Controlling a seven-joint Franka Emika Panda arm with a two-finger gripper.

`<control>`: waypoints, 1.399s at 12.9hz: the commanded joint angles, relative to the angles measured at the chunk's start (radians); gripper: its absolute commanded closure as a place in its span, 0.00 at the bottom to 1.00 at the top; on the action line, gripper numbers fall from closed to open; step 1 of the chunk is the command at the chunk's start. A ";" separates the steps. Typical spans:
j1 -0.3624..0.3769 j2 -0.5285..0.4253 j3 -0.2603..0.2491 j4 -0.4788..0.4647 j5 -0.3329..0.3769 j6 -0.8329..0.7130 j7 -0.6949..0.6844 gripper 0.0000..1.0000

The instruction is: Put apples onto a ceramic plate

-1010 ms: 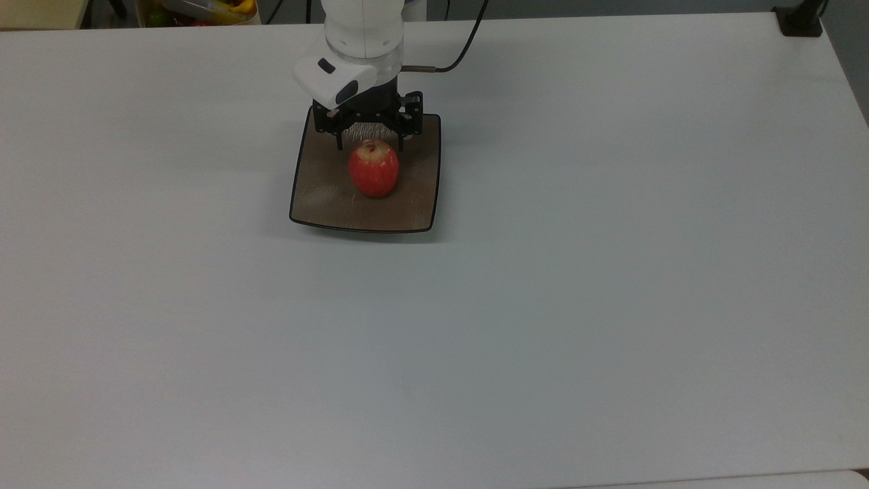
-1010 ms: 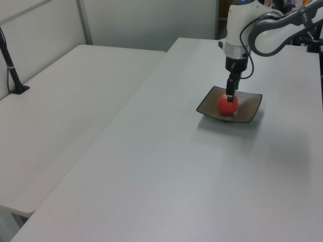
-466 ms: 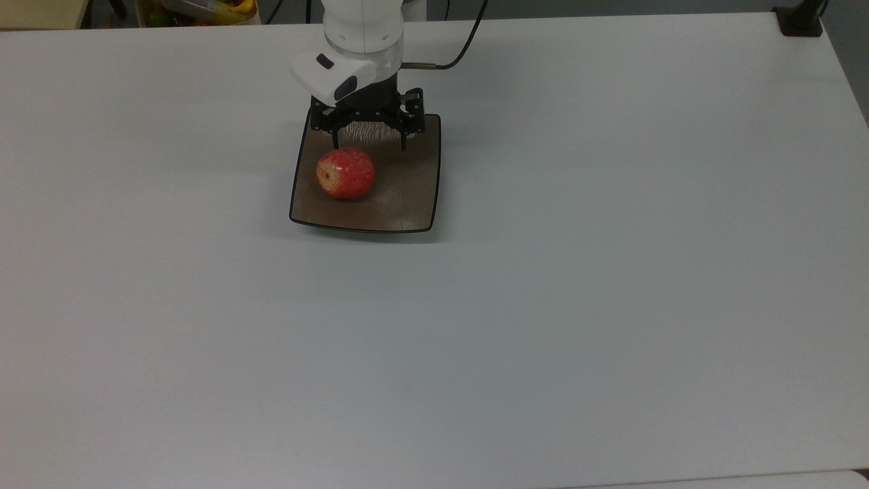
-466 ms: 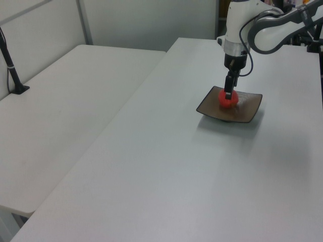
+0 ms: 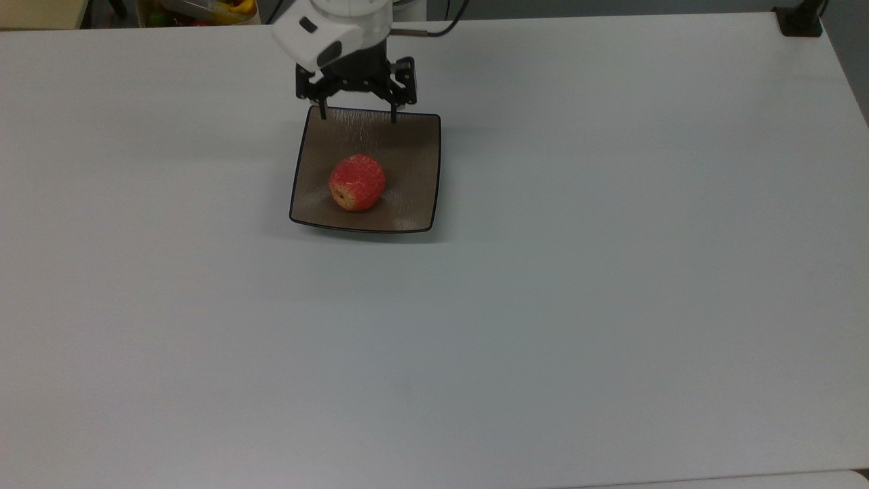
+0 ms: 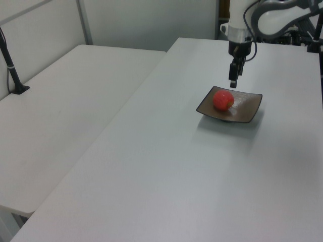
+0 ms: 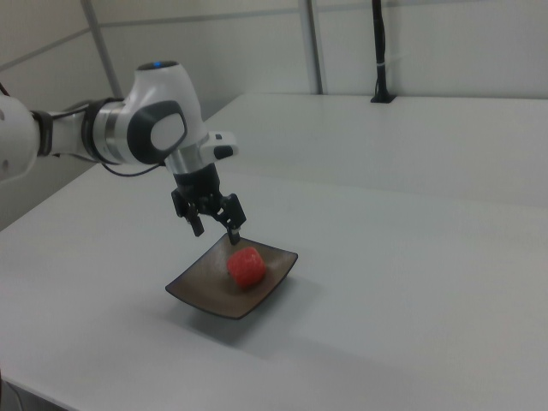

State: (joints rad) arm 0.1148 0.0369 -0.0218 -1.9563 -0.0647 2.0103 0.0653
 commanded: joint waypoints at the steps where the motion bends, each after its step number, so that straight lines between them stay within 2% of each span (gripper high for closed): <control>1: -0.029 -0.034 -0.003 0.042 0.019 -0.068 0.101 0.00; 4: -0.046 -0.057 -0.018 0.057 0.055 -0.067 0.108 0.00; 8: -0.052 -0.051 -0.029 0.093 0.065 -0.079 0.079 0.00; 10: -0.050 -0.051 -0.020 0.094 0.065 -0.090 0.002 0.00; 13: -0.047 -0.049 0.017 0.094 0.046 -0.123 -0.009 0.00; 18: -0.053 -0.046 0.020 0.094 0.040 -0.139 -0.050 0.00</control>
State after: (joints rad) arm 0.0628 -0.0119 0.0019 -1.8753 -0.0205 1.8988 0.0464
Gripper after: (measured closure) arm 0.000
